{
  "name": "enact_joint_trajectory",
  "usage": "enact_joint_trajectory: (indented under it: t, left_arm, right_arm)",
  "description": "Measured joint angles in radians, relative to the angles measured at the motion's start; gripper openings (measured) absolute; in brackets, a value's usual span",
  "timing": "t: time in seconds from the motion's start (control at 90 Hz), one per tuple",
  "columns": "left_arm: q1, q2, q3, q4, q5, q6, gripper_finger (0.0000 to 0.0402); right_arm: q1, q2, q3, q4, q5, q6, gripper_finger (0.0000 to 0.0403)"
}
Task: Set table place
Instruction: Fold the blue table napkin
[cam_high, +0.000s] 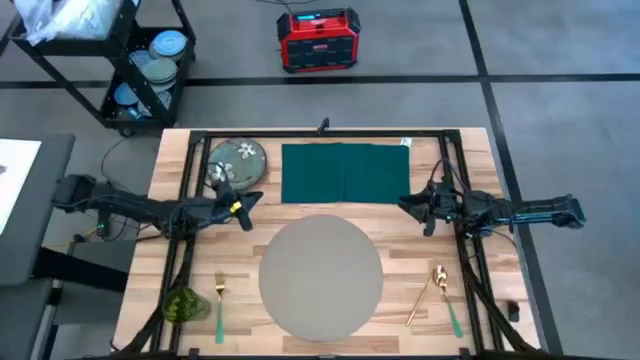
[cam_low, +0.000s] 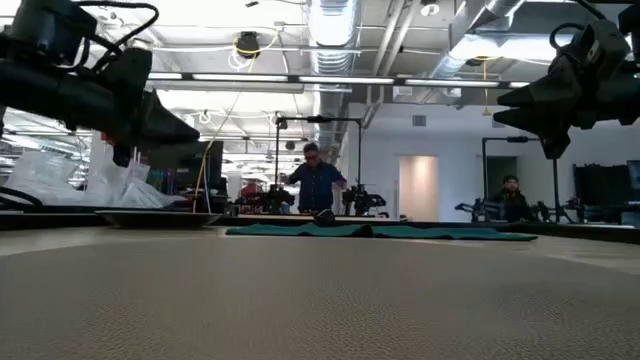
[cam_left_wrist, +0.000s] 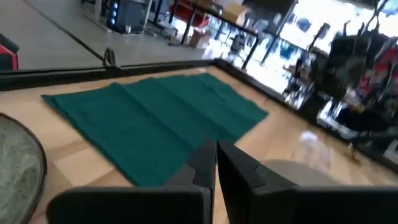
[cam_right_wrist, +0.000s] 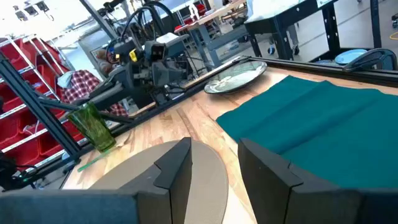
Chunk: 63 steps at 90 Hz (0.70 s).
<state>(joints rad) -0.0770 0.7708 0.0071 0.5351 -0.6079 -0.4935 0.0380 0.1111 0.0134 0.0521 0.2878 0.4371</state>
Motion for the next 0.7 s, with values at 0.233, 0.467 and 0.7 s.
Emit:
enact_joint_trajectory:
  t: [0.233,0.467,0.7]
  left_arm:
    - [0.034,0.124,0.02,0.009,-0.014,0.072,0.0]
    - [0.018,0.242,0.021,0.123,0.685,0.491,0.0]
    - [-0.026,0.304,0.023,0.223,0.836,0.466,0.0]
  right_arm:
    - [0.0,0.0,0.0,0.0,0.004,0.0,0.012]
    - [0.0,0.0,0.0,0.0,0.004,0.0,0.012]
    - [0.0,0.0,0.0,0.0,0.003,0.0,0.012]
